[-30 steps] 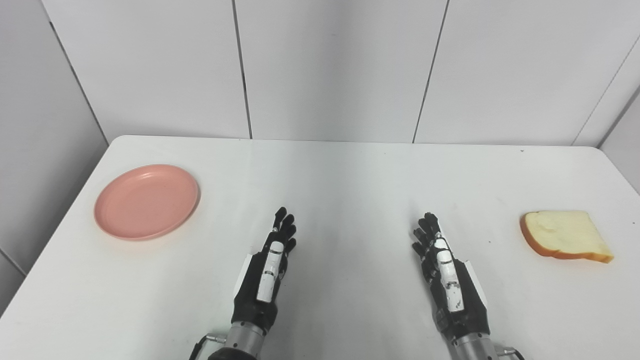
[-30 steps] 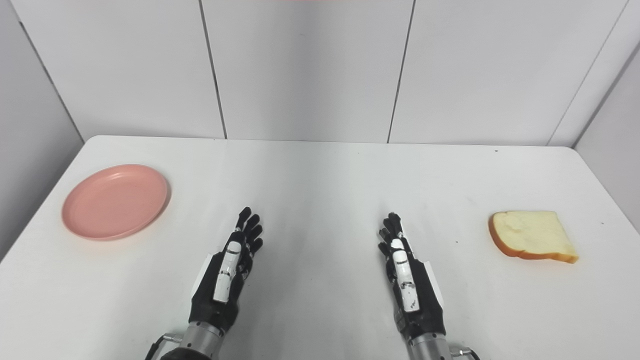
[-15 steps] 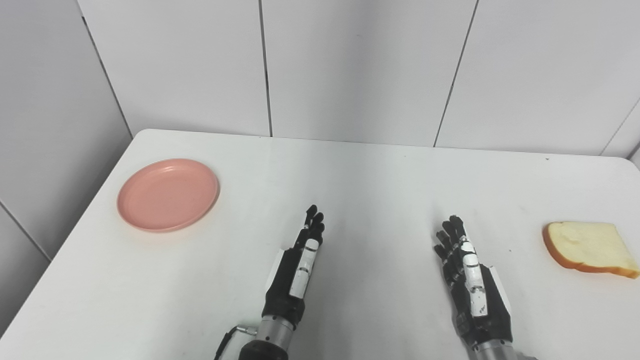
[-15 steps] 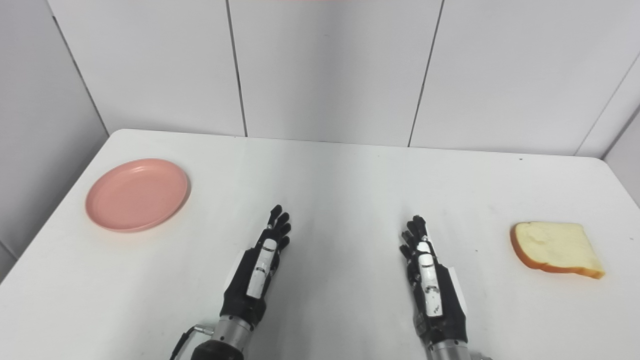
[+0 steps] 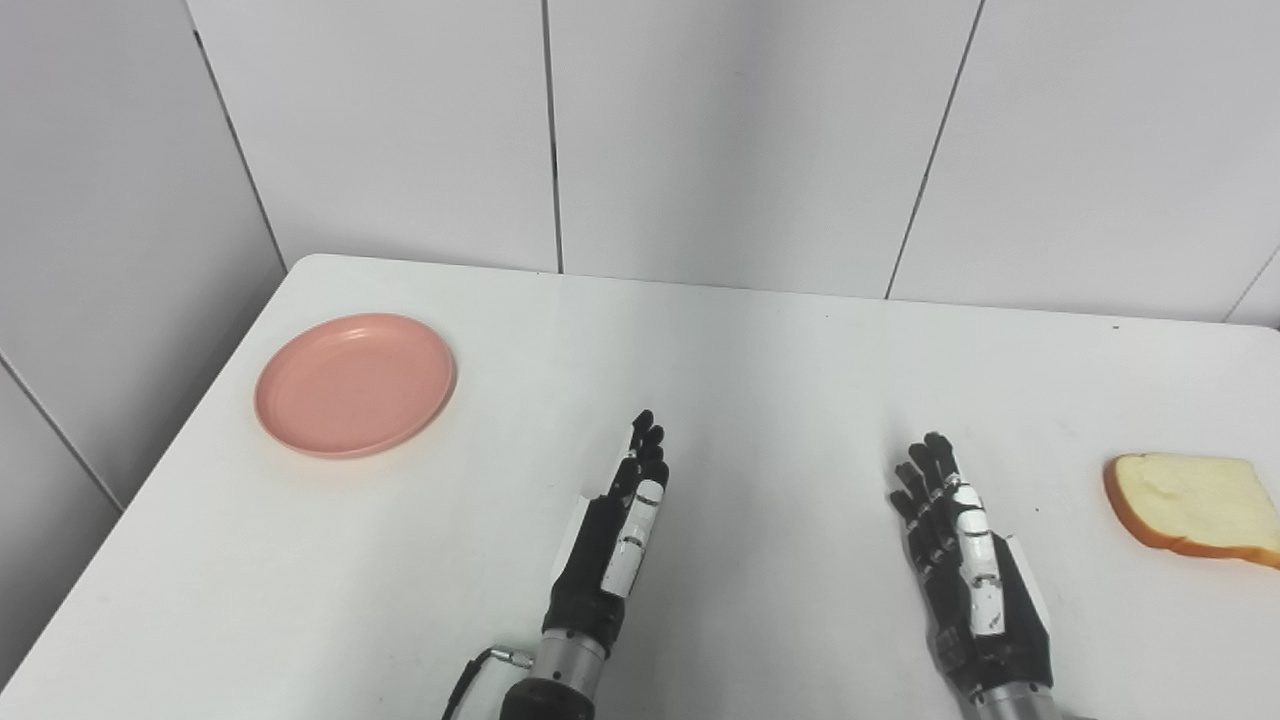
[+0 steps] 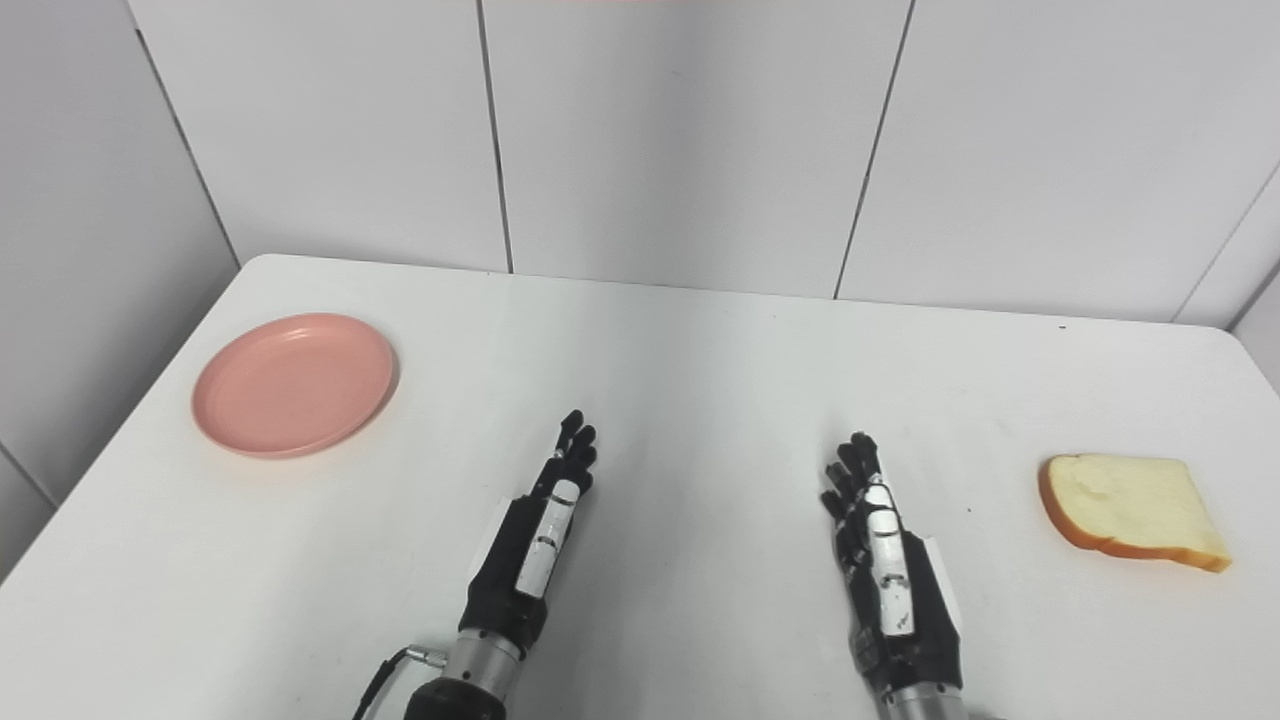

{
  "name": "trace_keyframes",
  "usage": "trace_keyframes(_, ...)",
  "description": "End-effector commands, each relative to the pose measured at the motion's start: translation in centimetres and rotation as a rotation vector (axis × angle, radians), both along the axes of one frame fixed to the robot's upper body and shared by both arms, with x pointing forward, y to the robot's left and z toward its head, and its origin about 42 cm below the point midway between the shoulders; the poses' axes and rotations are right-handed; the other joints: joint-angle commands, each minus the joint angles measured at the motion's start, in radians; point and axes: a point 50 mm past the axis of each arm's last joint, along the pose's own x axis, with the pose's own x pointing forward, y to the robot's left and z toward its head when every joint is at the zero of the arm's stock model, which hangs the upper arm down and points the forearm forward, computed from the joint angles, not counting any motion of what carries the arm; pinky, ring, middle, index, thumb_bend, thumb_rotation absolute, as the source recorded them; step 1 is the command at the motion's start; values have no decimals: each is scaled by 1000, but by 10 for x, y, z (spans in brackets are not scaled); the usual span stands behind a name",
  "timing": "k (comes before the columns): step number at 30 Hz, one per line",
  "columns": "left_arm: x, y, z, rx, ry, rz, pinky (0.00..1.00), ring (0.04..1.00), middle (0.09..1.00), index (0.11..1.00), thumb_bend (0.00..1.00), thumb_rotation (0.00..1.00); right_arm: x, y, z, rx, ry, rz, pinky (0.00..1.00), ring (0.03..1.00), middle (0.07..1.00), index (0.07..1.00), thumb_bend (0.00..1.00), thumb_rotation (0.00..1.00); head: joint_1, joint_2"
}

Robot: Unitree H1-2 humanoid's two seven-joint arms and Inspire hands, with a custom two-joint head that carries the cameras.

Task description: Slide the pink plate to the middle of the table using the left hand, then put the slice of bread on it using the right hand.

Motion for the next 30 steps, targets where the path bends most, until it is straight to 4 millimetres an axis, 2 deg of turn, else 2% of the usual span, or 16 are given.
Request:
trace_keyframes(1,-4,-9,-16,19,99,6,1000,999,990,1000,478,1000,-14,-10,-26,-4,78,-4,1000,1000,1000,1000,360,1000,1,0)
trace_keyframes(6,-4,-13,-19,-50,109,10,999,989,982,1000,494,1000,-14,-12,-27,-17,65,-19,1000,1000,1000,1000,356,1000,24,-2)
trace_keyframes(9,-3,-11,-20,26,79,-7,989,984,985,1000,502,1000,-13,-15,-28,-8,66,-5,1000,1000,1000,1000,359,1000,47,-7)
trace_keyframes(12,-2,-14,-20,22,71,-3,999,979,975,990,480,1000,-12,-18,-30,-3,70,-6,1000,1000,1000,1000,355,1000,69,-13)
trace_keyframes(17,-1,-15,-19,21,94,-6,1000,994,983,997,469,1000,-10,-21,-33,22,64,-3,1000,1000,1000,1000,370,1000,72,-15)
trace_keyframes(20,1,-18,-19,89,86,15,977,974,963,980,486,1000,-9,-23,-33,24,75,-3,1000,1000,1000,1000,385,1000,85,-18)
trace_keyframes(24,3,-18,-19,111,75,-4,999,992,967,988,483,1000,-6,-25,-35,33,61,-5,1000,1000,1000,1000,384,1000,92,-14)
trace_keyframes(27,5,-21,-18,103,86,5,1000,983,965,987,537,1000,-4,-26,-36,45,59,-6,1000,1000,1000,1000,389,1000,98,-15)
trace_keyframes(30,6,-22,-17,108,91,1,1000,989,963,984,506,1000,-3,-28,-37,43,54,2,1000,1000,1000,1000,389,1000,100,-14)
